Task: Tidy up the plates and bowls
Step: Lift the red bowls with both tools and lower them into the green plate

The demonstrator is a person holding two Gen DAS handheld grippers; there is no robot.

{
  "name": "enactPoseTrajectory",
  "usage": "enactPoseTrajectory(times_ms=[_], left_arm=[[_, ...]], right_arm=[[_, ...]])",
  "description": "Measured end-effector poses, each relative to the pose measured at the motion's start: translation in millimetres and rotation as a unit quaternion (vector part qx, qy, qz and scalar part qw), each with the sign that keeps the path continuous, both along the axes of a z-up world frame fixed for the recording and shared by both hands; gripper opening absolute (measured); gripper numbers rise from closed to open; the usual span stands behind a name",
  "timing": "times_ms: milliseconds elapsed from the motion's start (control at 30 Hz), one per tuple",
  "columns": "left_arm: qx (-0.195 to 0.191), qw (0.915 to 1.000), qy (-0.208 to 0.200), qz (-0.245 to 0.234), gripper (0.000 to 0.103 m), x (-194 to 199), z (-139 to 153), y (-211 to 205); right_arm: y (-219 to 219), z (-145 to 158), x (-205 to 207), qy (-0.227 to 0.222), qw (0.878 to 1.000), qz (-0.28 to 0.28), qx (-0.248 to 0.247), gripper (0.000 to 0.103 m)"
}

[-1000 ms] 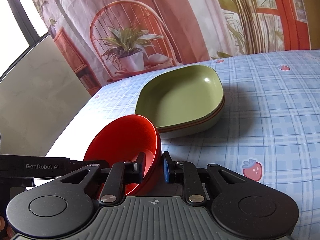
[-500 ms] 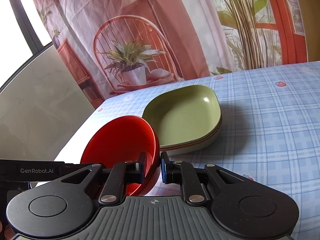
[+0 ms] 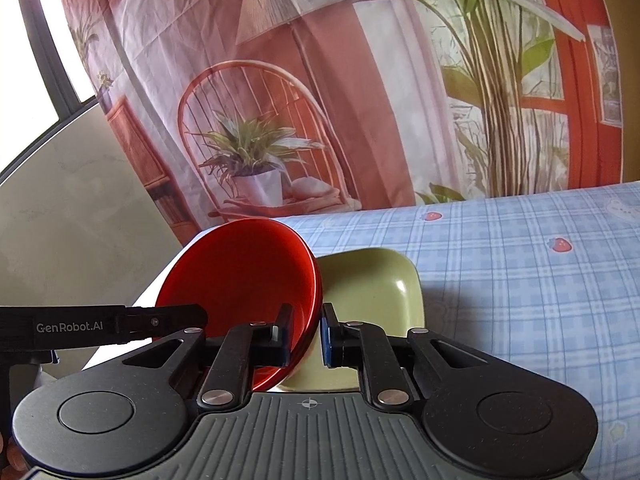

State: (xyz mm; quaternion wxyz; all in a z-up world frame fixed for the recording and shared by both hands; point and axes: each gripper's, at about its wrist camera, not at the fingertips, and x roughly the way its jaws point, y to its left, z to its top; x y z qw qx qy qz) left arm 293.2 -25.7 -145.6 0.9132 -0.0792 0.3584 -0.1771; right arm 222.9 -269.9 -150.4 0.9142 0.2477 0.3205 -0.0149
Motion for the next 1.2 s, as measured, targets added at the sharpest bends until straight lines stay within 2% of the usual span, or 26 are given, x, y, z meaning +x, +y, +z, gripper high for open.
enactPoseTrajectory(times_ms=[100, 233, 433, 767, 1200], left_arm=[[0.005, 1.0000, 0.004, -0.006, 0.019, 16, -2, -8], [-0.007, 0.9995, 0.027, -0.012, 0.019, 35, -11, -12], [-0.009, 0.9983, 0.053, -0.021, 0.019, 50, -27, -19], [0.024, 0.9967, 0.069, -0.034, 0.019, 56, -45, -28], [0.038, 0.9958, 0.074, -0.039, 0.019, 56, -53, -31]], right_arm=[[-7, -3, 11, 0.009, 1.000, -0.003, -0.008, 0.013], [-15, -10, 22, 0.023, 1.000, -0.010, -0.012, 0.013], [-22, -23, 29, 0.043, 0.999, -0.012, -0.019, 0.013], [-27, -42, 31, 0.068, 0.998, -0.017, -0.007, 0.013], [-28, -51, 29, 0.082, 0.996, -0.019, 0.001, 0.013]])
